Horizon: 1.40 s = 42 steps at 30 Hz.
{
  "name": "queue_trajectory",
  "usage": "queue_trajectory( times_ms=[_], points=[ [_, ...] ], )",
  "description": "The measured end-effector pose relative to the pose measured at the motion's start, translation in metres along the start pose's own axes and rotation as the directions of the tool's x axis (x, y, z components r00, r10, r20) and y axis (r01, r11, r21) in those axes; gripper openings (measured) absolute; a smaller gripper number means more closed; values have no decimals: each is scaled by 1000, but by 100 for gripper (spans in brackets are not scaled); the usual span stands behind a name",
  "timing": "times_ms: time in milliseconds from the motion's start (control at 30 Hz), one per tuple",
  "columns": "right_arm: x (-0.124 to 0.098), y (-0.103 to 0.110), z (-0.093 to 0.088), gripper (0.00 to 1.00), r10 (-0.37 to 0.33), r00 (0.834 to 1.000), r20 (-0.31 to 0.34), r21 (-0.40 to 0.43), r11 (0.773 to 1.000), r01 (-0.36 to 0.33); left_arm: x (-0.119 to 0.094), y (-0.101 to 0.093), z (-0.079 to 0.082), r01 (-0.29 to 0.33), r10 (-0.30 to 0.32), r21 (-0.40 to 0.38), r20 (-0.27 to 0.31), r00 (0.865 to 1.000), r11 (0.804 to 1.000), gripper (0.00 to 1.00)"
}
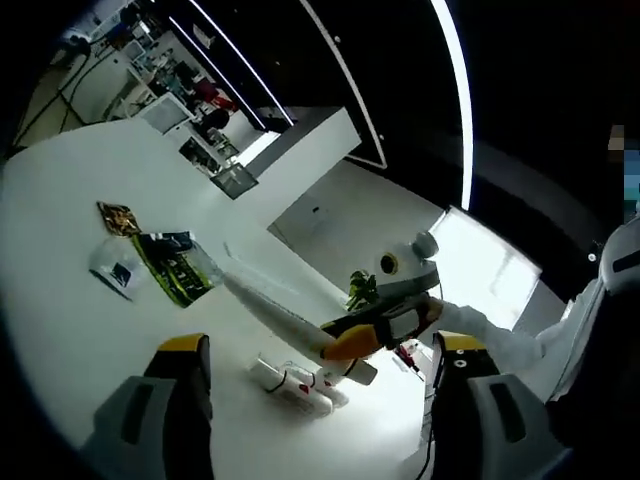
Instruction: Arrange the skincare products in the storage area until every visible bottle or jar stands upright without overlapping.
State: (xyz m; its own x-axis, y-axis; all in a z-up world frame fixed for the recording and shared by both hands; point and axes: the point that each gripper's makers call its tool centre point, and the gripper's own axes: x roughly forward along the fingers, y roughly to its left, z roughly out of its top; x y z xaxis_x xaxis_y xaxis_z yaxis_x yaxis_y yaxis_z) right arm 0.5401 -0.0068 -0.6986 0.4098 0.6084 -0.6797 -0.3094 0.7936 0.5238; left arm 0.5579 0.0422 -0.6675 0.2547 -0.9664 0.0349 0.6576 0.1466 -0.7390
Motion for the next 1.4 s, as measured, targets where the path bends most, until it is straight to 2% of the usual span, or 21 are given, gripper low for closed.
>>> queue_trajectory(
  times_ms=[133,267,367,433,500,567,600,667,800,833,933,967,1000,1067,1133,1167,1200,1233,1300,1367,1400],
  points=[
    [-6,16,-1,20,57,998,35,34,998,-58,6,-9,9,56,-53,-58,49,997,997,86],
    [-13,34,1,20,147,983,113,99,982,-158,14,-18,20,105,-97,-75,105,990,992,84],
    [-20,43,4,20,206,963,173,148,961,-232,18,-26,27,161,-140,-134,152,978,978,84],
    [-24,49,5,20,244,945,216,158,947,-280,20,-26,29,172,-149,-142,162,975,975,83],
    [-28,54,6,20,270,931,247,182,930,-318,21,-31,30,209,-180,-164,179,967,964,78],
    [-32,57,6,20,268,922,278,171,931,-322,23,-39,35,284,-237,-213,223,946,935,74],
    [-35,62,5,20,281,914,294,177,923,-340,24,-43,38,320,-258,-250,251,933,914,74],
    [-40,71,3,20,312,893,324,181,906,-382,25,-49,45,372,-289,-273,302,909,887,74],
    [-51,85,1,20,358,850,386,195,869,-455,28,-53,48,405,-307,-282,332,892,870,68],
    [-53,87,2,20,364,840,402,195,863,-467,28,-59,49,436,-332,-303,339,880,847,67],
    [-62,95,3,20,391,798,459,209,825,-525,26,-74,53,530,-405,-337,376,834,778,62],
    [-65,97,3,20,401,779,482,221,805,-551,26,-79,53,556,-423,-345,390,818,756,59],
    [-66,97,3,20,401,773,491,224,800,-557,27,-79,53,559,-424,-346,394,815,753,54],
    [-72,102,2,20,425,740,522,222,770,-598,32,-80,49,573,-434,-358,399,808,738,50],
    [-79,106,1,20,442,700,560,232,728,-645,38,-83,43,582,-445,-388,390,806,714,46],
    [-82,107,1,20,447,685,576,233,713,-661,40,-86,41,594,-459,-392,388,799,703,43],
    [-85,107,0,20,449,664,598,236,693,-681,41,-93,40,621,-487,-391,393,780,679,39],
    [-87,108,-1,20,453,656,604,238,683,-691,42,-97,40,634,-496,-392,402,770,666,37],
    [-90,107,-4,20,451,631,631,246,656,-714,44,-106,43,673,-519,-396,434,736,624,33],
    [-94,107,-7,20,455,610,649,247,631,-735,46,-113,47,708,-532,-413,470,705,573,31],
    [-97,108,-8,20,457,594,663,240,622,-746,50,-113,45,700,-528,-427,460,713,573,30]
  ],
)
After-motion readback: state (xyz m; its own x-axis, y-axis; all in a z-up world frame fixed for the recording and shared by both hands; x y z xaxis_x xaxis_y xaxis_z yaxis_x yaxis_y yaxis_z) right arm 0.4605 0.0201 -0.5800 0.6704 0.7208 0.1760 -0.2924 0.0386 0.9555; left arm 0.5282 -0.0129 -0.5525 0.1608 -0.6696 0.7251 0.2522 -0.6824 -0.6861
